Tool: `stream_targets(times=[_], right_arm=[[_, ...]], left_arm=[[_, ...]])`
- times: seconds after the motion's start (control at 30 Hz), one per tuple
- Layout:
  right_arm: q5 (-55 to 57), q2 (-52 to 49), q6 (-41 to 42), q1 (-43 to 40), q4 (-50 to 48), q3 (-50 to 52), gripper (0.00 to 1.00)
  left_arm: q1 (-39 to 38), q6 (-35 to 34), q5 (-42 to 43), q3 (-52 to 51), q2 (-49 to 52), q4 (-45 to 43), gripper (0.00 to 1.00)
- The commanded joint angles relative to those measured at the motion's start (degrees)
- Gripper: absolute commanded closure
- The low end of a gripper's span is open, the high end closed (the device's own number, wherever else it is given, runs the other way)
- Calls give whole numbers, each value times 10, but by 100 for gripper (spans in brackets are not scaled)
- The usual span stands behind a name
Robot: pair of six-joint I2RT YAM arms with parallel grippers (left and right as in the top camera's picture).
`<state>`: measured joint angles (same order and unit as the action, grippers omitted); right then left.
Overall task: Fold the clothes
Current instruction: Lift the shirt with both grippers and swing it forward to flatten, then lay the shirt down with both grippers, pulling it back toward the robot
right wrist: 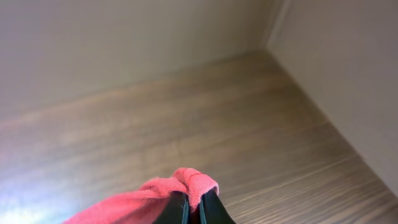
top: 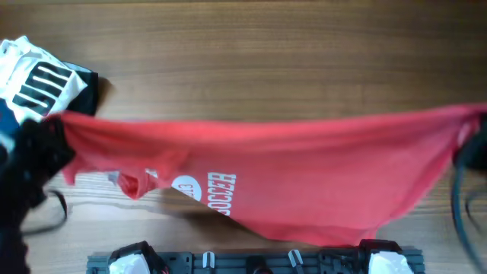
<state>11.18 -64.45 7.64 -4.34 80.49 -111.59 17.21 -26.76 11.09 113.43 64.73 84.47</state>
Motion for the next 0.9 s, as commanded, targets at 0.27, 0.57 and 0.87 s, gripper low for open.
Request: stream_targets(times=[0.27, 0.57, 0.87], right_arm=[[-90, -348, -30, -2, -322, -65, 96], [24, -319, -31, -2, -225, -243, 96], [59, -382, 3, -2, 30, -102, 96]], left_arm=[[-25, -2, 210, 10, 332, -539, 96], [-16, 59, 217, 219, 324, -403, 96], [-95, 207, 71, 123, 404, 49, 96]])
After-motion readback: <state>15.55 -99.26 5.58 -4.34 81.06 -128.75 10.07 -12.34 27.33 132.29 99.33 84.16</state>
